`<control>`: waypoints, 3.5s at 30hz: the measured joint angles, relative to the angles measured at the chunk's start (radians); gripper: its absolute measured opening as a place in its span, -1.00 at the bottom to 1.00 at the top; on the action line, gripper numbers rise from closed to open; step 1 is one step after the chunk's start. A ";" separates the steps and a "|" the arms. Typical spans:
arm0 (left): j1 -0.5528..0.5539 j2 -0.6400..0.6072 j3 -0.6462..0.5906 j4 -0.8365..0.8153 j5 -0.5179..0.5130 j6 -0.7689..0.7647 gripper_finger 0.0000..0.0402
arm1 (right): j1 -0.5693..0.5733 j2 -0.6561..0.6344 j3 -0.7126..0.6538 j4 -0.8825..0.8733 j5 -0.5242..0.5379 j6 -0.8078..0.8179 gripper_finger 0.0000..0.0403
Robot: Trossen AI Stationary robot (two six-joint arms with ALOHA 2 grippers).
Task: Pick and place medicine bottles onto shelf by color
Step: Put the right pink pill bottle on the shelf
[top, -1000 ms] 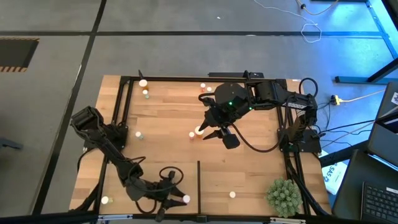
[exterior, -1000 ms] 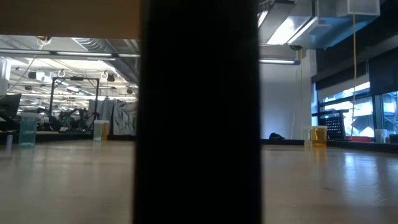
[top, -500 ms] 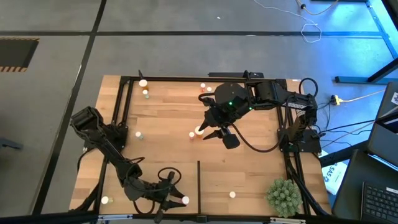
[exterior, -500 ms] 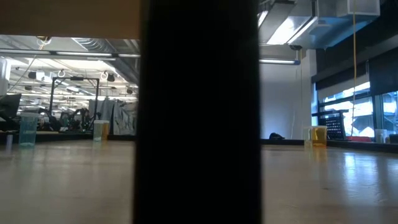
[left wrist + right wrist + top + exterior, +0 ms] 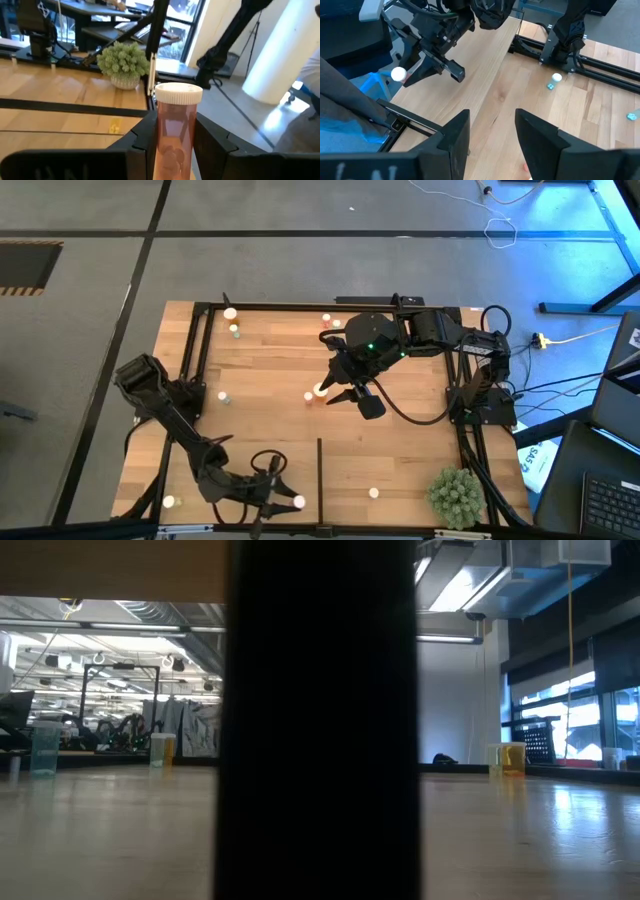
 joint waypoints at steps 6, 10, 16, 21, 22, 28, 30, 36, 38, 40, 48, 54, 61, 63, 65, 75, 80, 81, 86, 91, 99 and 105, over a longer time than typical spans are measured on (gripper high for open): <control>0.000 0.066 0.000 0.113 -0.029 0.018 -0.52 | 0.000 0.000 0.000 0.001 0.000 0.000 -0.21; -0.003 0.068 0.000 0.118 -0.039 0.036 -0.52 | 0.000 0.000 0.000 0.002 0.000 0.000 -0.21; -0.003 0.068 -0.001 0.087 -0.045 0.017 -0.52 | 0.000 0.000 0.000 0.003 0.000 0.000 -0.21; 0.002 0.069 -0.022 0.087 -0.045 0.009 -0.52 | 0.000 0.000 0.000 0.004 0.000 0.000 -0.21; 0.002 0.069 -0.025 0.090 -0.045 0.009 -0.52 | 0.000 0.000 0.000 0.004 0.000 0.000 -0.21; 0.001 0.069 -0.033 0.098 -0.049 0.008 -0.52 | 0.000 0.000 0.000 0.005 0.000 0.000 -0.21; 0.001 0.069 -0.033 0.098 -0.057 0.008 -0.52 | 0.000 0.000 0.000 0.005 0.000 0.000 -0.21; 0.002 0.068 -0.033 0.085 -0.079 -0.013 -0.52 | 0.000 0.000 0.000 0.005 0.000 0.000 -0.21; 0.002 0.069 -0.033 0.072 -0.078 -0.013 -0.52 | 0.000 0.000 0.000 0.005 0.000 0.000 -0.21; 0.003 0.068 -0.033 0.061 -0.074 -0.010 -0.52 | 0.000 0.000 0.000 0.005 0.000 0.000 -0.21; 0.004 0.068 -0.033 0.058 -0.070 -0.010 -0.52 | 0.000 0.000 0.000 0.005 0.000 0.000 -0.21; 0.004 0.068 -0.033 0.057 -0.068 -0.010 -0.52 | 0.000 0.000 0.000 0.005 0.000 0.000 -0.21; 0.004 0.068 -0.033 0.056 -0.068 -0.015 -0.52 | 0.000 0.000 0.000 0.005 0.000 0.000 -0.21; 0.004 0.068 -0.033 0.056 -0.068 -0.015 -0.52 | 0.000 0.000 0.000 0.005 0.000 0.000 -0.21; 0.004 0.068 -0.033 0.057 -0.068 -0.016 -0.52 | 0.000 0.000 0.000 0.005 0.000 0.000 -0.21; 0.003 0.068 -0.033 0.059 -0.045 0.023 -0.52 | 0.000 0.000 0.000 0.005 0.000 0.000 -0.21; 0.003 0.068 -0.033 0.060 -0.044 0.035 -0.46 | 0.000 0.000 0.000 0.005 0.000 0.000 -0.21; 0.003 0.068 -0.033 0.060 -0.044 0.035 -0.44 | 0.000 0.000 0.000 0.005 0.000 0.000 -0.21; 0.003 0.069 -0.034 0.055 -0.043 0.036 -0.34 | 0.000 0.000 0.000 0.005 0.000 0.000 -0.21; 0.001 0.069 -0.034 0.058 -0.044 0.042 -0.26 | 0.000 0.000 0.000 0.005 0.000 0.000 -0.21; -0.007 0.067 -0.034 0.063 -0.063 0.043 -0.24 | 0.000 0.000 0.000 0.005 0.000 0.000 -0.21; -0.008 0.066 -0.034 0.103 -0.064 0.069 -0.24 | 0.000 0.000 0.000 0.005 0.000 0.000 -0.21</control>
